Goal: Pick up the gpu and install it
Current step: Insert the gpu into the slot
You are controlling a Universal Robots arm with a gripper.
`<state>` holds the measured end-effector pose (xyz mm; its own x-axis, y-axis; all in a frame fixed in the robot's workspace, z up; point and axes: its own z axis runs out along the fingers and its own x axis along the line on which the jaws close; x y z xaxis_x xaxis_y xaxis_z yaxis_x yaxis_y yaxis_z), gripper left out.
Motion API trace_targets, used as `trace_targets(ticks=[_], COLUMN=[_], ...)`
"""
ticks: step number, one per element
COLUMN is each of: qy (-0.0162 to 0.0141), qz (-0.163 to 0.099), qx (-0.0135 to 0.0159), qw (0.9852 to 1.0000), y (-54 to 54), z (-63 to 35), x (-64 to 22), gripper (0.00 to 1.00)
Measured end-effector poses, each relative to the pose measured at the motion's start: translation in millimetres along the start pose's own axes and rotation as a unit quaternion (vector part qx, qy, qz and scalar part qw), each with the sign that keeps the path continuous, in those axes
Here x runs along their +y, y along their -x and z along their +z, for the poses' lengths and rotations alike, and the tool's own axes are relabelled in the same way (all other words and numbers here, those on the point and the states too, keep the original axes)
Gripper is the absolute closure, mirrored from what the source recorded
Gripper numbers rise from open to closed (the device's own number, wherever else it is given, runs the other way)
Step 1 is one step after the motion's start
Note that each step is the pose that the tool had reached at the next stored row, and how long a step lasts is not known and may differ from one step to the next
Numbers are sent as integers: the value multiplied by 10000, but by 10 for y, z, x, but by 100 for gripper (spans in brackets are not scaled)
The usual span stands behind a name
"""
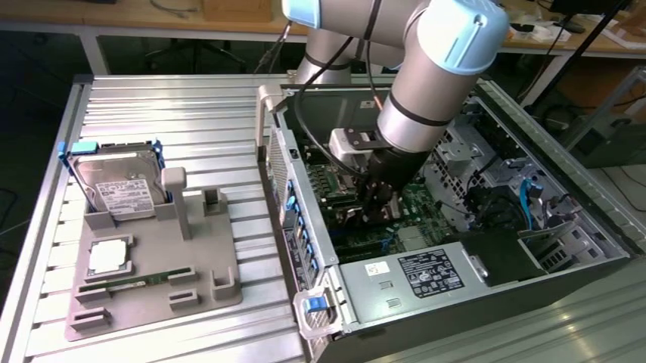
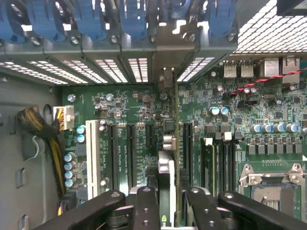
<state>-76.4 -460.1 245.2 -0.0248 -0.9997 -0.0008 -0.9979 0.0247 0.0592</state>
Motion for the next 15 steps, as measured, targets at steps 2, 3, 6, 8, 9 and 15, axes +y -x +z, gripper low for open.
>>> trace_targets(ticks=[2,3,6,8,9,15], qy=[0,0,-3,2,0,7], qz=[-1,0,0,1,0,0], qx=[-1,-1,-6,3,1,-1], qw=[10000,10000,10000,10000,10000,10000], y=[1,0,2,0,1,1], z=[11,11,-5,-35,-36,-267], x=[0,0,1,4,3,17], gripper=[73,73,73,73,67,42])
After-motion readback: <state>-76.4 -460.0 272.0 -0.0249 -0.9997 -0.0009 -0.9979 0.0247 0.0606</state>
